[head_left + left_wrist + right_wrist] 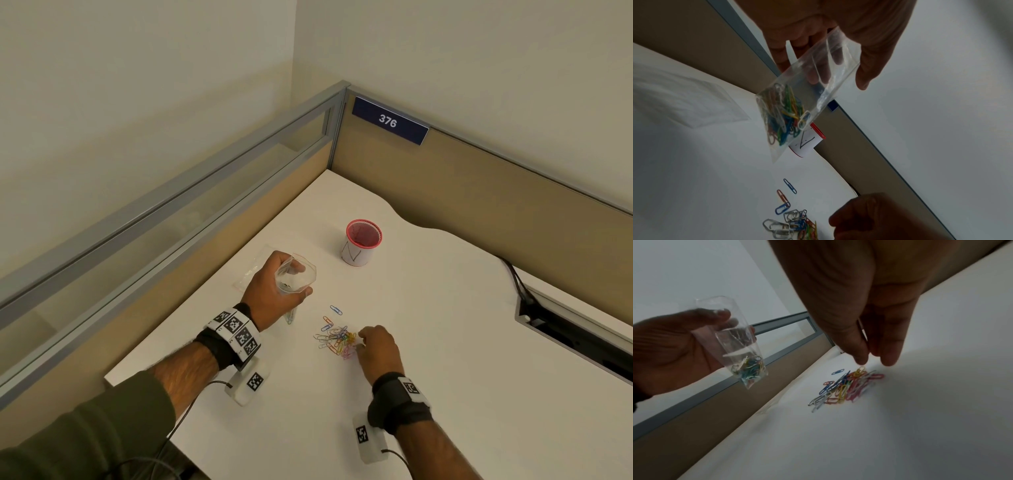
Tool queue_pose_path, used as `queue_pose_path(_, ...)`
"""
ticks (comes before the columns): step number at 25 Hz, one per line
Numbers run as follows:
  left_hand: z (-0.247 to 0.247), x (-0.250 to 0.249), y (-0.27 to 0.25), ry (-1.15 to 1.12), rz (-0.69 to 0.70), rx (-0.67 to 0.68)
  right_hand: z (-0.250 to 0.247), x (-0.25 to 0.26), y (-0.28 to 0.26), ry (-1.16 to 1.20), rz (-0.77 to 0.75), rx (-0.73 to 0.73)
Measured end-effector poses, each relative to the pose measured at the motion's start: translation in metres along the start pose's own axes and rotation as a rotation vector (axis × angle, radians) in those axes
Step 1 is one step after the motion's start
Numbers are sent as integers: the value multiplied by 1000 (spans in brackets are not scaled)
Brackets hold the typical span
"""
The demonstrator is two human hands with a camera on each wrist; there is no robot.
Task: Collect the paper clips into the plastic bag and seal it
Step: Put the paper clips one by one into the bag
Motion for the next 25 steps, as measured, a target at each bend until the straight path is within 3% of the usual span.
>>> queue_pose_path(5,-1,2,2,4,2,1,6,5,-7,-14,45,88)
queue_pose_path(10,0,0,1,26,-13,-10,-1,25,11,92,-42,-4)
queue_pose_path(12,-3,-1,0,32,-11,-16,-10,22,15,64,-130,2)
queue_pose_path(15,-5,0,2,34,-11,-19,-16,23,14,-133,-349,166)
queue_pose_path(17,-3,-1,2,34,-9,-17,-13,25,12,-255,-430,201)
queue_pose_path(25,2,-3,0,31,-20,-9,-4,36,19,-366,-469,7)
Point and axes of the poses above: each hand's wrist, its own y-axis towards the middle knuckle, its own z-axis out of the palm, x = y × z, the point moved 2 cm from there along y, towards the middle knuckle, and after that the axes turned 9 degrees about -y, right-handed, at the moved point
